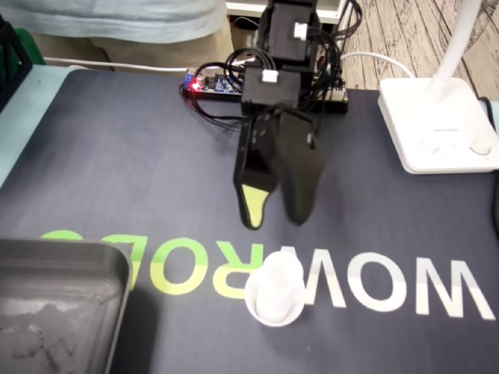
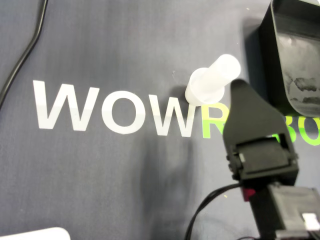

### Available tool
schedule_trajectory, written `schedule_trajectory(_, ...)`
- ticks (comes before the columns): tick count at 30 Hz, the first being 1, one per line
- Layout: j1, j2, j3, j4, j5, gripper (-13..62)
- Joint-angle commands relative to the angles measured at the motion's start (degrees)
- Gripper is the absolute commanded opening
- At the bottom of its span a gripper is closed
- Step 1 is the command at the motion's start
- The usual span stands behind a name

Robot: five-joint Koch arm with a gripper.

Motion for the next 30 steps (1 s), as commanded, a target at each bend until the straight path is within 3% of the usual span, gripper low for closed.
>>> schedule_trajectory(1, -1.32, 4.57, -0.09, -13.62, -11.69, 32.7)
schedule_trajectory(5, -3.16, 4.57, 6.06, -24.43, -22.06, 32.6)
schedule_trajectory(12, -3.16, 4.57, 7.38, -25.75, -34.45, 32.7)
schedule_trajectory(23, 0.44, 3.60, 7.29, -25.40, -37.97, 32.7)
schedule_trajectory(30, 1.23, -3.60, 3.78, -26.28, -37.97, 32.7)
